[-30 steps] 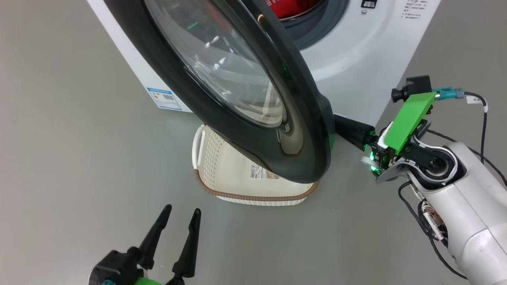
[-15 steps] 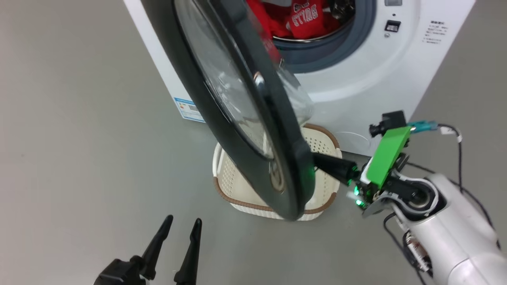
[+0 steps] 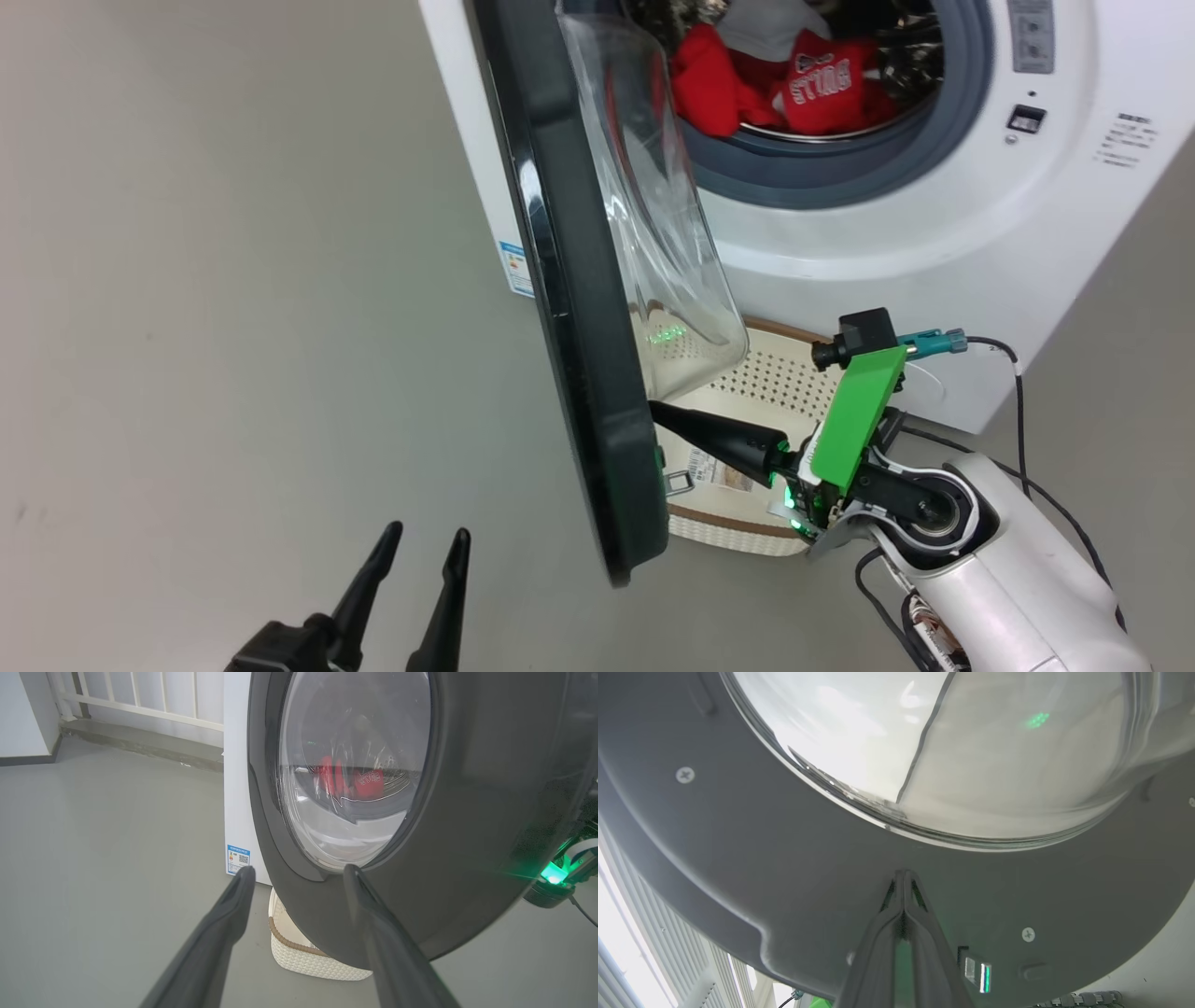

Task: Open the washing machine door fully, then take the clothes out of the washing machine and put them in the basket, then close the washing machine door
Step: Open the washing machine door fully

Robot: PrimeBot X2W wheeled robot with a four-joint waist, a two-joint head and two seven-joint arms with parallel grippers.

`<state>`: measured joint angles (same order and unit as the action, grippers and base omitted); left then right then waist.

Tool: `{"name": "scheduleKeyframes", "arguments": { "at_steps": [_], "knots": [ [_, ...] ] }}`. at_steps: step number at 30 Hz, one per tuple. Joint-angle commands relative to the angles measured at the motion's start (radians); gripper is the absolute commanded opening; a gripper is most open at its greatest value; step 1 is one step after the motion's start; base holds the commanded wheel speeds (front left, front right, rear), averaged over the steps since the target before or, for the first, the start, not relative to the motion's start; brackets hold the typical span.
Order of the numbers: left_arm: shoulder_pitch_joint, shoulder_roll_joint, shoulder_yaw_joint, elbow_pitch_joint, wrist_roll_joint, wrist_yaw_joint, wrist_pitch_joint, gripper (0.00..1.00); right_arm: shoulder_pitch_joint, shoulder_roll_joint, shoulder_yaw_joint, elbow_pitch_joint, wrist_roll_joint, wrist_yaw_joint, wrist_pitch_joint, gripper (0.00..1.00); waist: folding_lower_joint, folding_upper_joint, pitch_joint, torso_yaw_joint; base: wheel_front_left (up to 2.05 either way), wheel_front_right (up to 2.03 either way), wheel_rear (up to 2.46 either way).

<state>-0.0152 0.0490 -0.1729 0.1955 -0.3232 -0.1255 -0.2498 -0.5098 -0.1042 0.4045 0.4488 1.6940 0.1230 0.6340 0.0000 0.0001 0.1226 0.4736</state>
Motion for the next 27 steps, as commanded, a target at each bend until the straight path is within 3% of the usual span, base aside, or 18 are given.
{"name": "scheduleKeyframes", "arguments": {
  "at_steps": [1, 15, 27],
  "knots": [
    [0.001, 0.007, 0.04, -0.018, 0.013, -0.005, -0.012, 1.0, 0.009, 0.035, 0.018, -0.04, -0.005, 0.008, 0.003, 0.0, 0.0, -0.0001, -0.011, 0.035, 0.0, 0.0, 0.0],
    [0.006, 0.002, 0.129, -0.036, 0.022, -0.005, -0.012, 1.0, -0.036, 0.054, 0.115, -0.036, 0.032, 0.008, -0.003, 0.0, 0.0, -0.0001, 0.009, 0.055, 0.0, 0.0, 0.0],
    [0.002, 0.001, 0.13, -0.042, 0.0, -0.005, -0.012, 1.0, -0.074, 0.054, 0.184, -0.044, 0.074, 0.008, -0.063, 0.0, 0.0, -0.0001, 0.02, 0.057, 0.0, 0.0, 0.0]
  ]
}}
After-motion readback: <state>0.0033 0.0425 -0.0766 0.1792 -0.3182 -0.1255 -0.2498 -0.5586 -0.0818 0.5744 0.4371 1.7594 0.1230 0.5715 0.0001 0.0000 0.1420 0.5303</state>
